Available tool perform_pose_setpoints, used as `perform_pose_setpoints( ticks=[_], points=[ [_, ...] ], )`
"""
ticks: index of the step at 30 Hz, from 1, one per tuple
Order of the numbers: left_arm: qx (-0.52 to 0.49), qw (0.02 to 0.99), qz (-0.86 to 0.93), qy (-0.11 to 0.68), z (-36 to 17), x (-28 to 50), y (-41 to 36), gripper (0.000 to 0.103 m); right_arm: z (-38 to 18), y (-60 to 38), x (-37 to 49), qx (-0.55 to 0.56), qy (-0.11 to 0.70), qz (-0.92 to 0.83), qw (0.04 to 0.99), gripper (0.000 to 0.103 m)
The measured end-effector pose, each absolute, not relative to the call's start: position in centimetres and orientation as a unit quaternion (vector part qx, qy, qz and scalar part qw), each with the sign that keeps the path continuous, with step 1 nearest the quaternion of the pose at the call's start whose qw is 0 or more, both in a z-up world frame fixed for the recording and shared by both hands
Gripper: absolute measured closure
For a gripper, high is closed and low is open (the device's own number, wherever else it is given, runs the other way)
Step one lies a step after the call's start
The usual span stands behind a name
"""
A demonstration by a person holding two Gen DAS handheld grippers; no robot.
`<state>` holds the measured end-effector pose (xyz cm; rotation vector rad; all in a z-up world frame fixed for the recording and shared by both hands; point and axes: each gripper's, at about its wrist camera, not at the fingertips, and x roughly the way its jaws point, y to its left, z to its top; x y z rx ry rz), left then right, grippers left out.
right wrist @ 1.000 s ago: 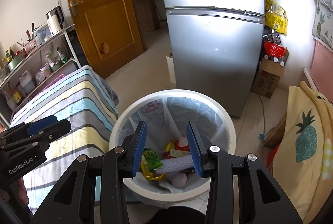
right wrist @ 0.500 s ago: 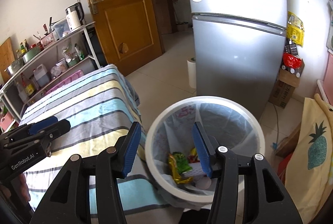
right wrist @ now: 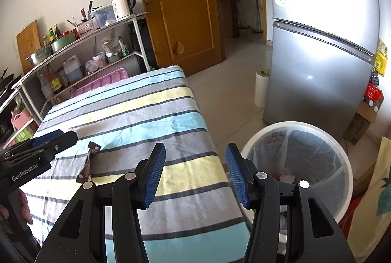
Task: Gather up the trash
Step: 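Move both tools back to the table toward the brown wrapper and plastic bag, then grasp the brown chocolate wrapper with the right tool while the left tool grasps the clear plastic bag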
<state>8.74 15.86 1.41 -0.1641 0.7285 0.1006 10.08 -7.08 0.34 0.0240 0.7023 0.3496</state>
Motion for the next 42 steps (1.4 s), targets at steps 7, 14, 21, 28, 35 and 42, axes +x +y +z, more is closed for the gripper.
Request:
perform_pose_setpoints(
  ticks=[7,14,21,28,35,42],
  points=[
    [-0.084,0.924,0.099,0.36,1.2,7.3,21.3,0.059,-0.2,-2.2,10.2,-0.008,0.349,0.21,0.913,0.051],
    [-0.102,0.923,0.12,0.351,0.8,6.1,26.5,0.051,-0.6,2.3,10.4,-0.023,0.355,0.244,0.902,0.051],
    [-0.104,0.916,0.106,0.372,-0.6,6.1,29.4,0.045,-2.1,6.4,10.7,-0.04,0.376,0.274,0.884,0.051],
    [-0.113,0.914,0.078,0.382,-1.9,8.2,30.6,0.037,-3.9,9.1,11.2,-0.058,0.399,0.295,0.866,0.051],
    [-0.072,0.915,0.069,0.392,-2.3,10.8,30.2,0.03,-5.9,10.4,11.4,-0.086,0.42,0.306,0.85,0.051],
    [-0.064,0.909,0.065,0.407,-3.4,12.4,30.4,0.03,-6.2,10.4,11.8,-0.096,0.423,0.299,0.85,0.051]
  ],
)
